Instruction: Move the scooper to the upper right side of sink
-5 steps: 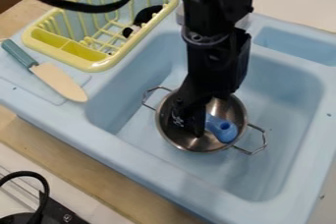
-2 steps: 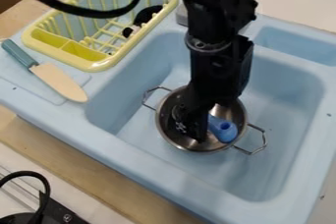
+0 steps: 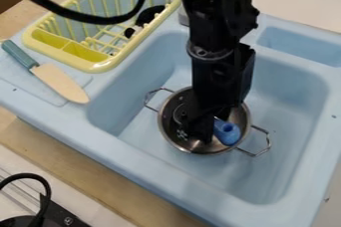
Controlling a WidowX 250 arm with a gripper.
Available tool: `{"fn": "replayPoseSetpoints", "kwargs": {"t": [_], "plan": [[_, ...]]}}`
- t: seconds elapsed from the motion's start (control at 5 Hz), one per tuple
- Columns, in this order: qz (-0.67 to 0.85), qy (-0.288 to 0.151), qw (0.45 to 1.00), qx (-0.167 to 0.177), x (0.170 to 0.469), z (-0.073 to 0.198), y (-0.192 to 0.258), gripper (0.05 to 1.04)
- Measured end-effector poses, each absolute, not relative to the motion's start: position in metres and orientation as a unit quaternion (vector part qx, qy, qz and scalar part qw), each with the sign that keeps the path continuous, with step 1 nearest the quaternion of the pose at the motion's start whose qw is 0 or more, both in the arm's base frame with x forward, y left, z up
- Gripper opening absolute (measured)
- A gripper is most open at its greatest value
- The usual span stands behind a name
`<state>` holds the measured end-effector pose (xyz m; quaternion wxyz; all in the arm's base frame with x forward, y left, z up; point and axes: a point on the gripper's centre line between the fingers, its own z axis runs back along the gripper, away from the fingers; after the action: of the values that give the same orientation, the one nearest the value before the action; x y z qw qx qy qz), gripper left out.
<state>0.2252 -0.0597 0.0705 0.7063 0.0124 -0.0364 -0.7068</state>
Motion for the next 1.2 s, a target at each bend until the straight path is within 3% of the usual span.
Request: {"fn": "replayPoseSetpoints", "kwargs": {"t": [0.2, 0.6, 1.0, 1.2], "plan": [[-0.706, -0.034, 0.707, 0.011, 0.225, 0.069, -0.059, 0.317], [-0.691, -0.015, 0.723, 0.007, 0.218, 0.073, -0.053, 0.288], [-0.656, 0.006, 0.753, 0.036, 0.210, 0.112, -0.046, 0.288], [-0.655, -0.004, 0.754, 0.047, 0.212, 0.121, -0.044, 0.288]]}}
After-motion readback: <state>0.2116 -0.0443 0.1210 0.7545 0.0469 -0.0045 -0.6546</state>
